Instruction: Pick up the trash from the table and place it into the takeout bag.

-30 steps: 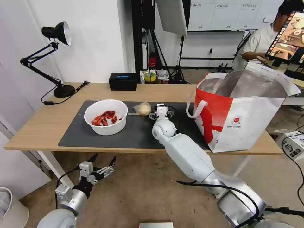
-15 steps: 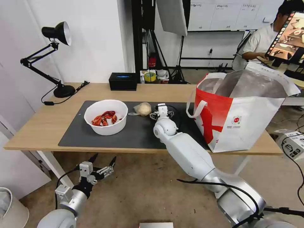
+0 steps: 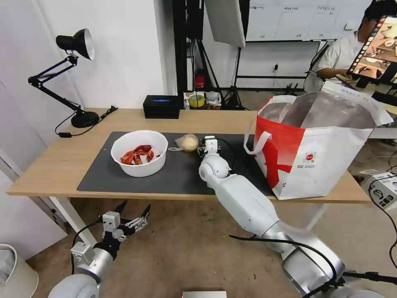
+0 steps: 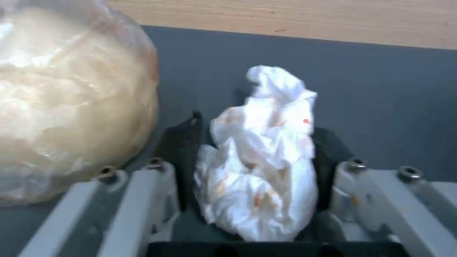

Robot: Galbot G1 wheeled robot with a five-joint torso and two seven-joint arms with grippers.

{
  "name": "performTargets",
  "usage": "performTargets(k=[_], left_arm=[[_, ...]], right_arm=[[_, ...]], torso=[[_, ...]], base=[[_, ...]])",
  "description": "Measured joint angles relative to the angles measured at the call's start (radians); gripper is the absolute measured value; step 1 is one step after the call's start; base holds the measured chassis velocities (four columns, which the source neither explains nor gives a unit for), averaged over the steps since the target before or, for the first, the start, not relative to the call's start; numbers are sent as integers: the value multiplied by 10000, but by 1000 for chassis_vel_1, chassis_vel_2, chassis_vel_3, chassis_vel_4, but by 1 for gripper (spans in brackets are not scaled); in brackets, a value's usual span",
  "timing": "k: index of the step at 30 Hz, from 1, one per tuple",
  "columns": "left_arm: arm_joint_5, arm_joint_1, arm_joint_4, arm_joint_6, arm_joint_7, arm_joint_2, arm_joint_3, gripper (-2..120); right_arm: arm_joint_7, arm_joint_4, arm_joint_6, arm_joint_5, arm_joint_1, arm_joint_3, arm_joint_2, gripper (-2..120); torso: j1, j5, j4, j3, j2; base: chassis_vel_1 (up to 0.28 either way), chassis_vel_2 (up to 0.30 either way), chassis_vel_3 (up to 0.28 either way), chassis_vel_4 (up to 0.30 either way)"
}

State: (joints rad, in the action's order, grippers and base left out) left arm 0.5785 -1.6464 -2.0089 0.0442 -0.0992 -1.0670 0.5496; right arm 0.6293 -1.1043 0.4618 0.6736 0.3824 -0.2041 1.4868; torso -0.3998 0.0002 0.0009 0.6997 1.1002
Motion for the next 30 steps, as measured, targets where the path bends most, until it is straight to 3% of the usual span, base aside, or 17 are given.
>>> performTargets(k=[13, 24, 30], left_arm=[[22, 8, -73, 5, -2, 20, 3, 100], [28, -12, -122, 16, -5, 23, 45, 100], [32, -70, -183, 17, -3, 15, 83, 100]], right_arm=[[-171, -164, -451, 12, 125, 56, -163, 0], [-489, -888, -1074, -251, 241, -44, -440, 0], [-758, -2756, -1314, -80, 621, -216, -1190, 0]], torso=[[-3, -4, -21, 5, -3], [-4, -3, -10, 6, -5], [-3, -2, -11, 4, -4]], base=[[0, 0, 0, 0], [0, 0, 0, 0], [0, 0, 0, 0]])
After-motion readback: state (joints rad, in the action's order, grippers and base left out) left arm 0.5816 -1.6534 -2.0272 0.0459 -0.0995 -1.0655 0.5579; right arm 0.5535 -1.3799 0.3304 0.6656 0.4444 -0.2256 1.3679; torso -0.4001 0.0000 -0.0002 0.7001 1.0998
